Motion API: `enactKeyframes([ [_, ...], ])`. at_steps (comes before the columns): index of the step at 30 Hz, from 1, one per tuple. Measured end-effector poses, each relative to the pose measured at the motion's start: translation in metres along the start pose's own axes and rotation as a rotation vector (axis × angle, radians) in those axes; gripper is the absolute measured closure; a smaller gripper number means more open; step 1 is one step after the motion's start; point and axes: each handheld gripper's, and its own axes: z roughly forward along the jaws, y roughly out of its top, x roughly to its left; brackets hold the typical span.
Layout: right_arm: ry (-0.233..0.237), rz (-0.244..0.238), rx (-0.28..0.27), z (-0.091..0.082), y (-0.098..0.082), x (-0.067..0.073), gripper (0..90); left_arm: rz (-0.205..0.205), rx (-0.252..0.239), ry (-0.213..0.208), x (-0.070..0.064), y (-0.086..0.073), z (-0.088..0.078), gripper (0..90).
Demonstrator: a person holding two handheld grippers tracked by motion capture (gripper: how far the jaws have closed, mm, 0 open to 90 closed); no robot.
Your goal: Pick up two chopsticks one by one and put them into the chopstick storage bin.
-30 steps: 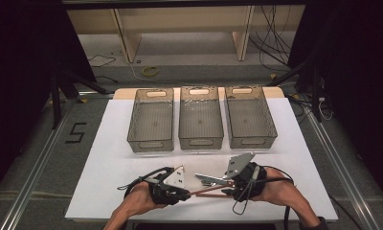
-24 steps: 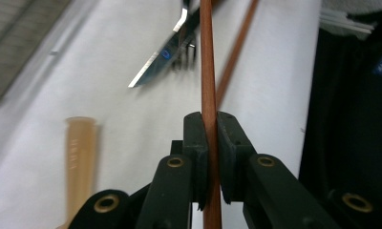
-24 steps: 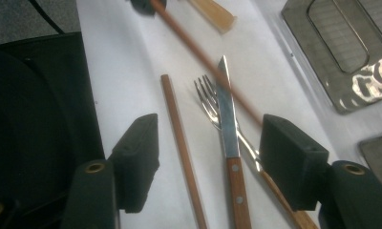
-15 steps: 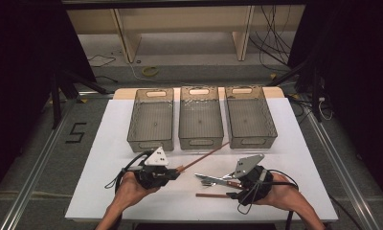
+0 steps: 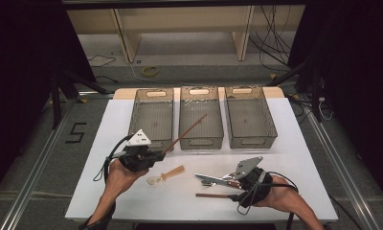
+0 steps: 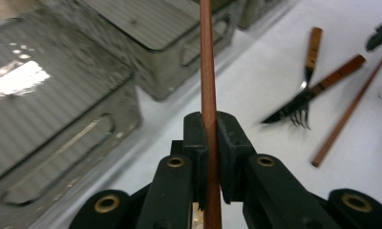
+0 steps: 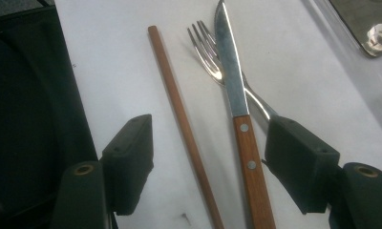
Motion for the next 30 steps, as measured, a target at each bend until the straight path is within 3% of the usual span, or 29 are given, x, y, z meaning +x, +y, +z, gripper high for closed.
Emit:
enactKeyframes([
  [13,0.003,0.017,0.003,0.003,-0.004,-0.001,34.5,-0.116,-0.026,0.104,0.045,0.010,0.000,83.4],
  [27,0.003,0.018,0.004,0.003,-0.007,-0.002,33.9,-0.225,-0.039,0.175,0.086,0.021,0.007,83.4],
  [30,0.006,0.043,0.005,0.003,-0.007,-0.001,33.9,-0.240,-0.036,0.186,0.093,0.023,0.009,83.4],
])
